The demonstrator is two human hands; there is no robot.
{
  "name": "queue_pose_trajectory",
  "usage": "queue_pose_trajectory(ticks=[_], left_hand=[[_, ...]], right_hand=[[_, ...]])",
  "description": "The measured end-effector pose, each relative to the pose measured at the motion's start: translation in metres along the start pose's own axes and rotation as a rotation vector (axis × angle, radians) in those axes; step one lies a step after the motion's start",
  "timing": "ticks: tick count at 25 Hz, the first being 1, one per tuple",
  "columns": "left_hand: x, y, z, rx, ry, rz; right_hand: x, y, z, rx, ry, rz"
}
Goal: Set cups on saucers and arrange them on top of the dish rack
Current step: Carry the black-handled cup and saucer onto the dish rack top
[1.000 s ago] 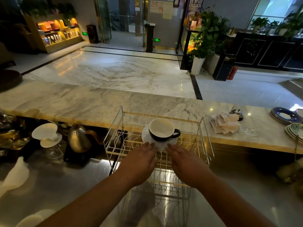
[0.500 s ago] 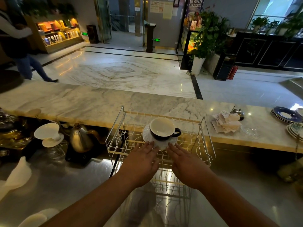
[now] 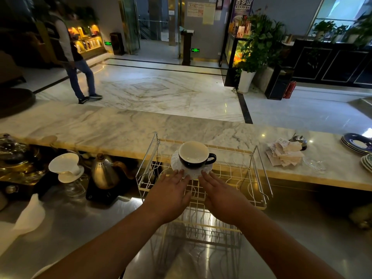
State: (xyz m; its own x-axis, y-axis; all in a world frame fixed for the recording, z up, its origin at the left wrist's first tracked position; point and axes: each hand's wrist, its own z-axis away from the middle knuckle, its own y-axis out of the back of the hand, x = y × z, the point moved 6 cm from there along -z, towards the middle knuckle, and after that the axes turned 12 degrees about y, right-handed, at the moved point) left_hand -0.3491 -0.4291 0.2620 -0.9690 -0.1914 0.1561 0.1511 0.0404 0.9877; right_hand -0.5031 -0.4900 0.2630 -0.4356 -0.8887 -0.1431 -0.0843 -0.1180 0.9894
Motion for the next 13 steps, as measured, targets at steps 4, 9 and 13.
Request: queue_pose_trajectory(ticks=[4, 9, 13], left_hand=[[-0.016, 0.002, -0.009, -0.001, 0.032, -0.008], [-0.032, 0.003, -0.022, -0.04, 0.057, -0.032], [-0.044, 0.006, -0.031, -0.042, 0.071, -0.065]], right_hand=[[-0.002, -0.001, -0.02, -0.002, 0.008, 0.005], [-0.003, -0.001, -0.043, -0.033, -0.007, -0.035], [-0.007, -0.001, -0.059, -0.039, -0.01, -0.016]])
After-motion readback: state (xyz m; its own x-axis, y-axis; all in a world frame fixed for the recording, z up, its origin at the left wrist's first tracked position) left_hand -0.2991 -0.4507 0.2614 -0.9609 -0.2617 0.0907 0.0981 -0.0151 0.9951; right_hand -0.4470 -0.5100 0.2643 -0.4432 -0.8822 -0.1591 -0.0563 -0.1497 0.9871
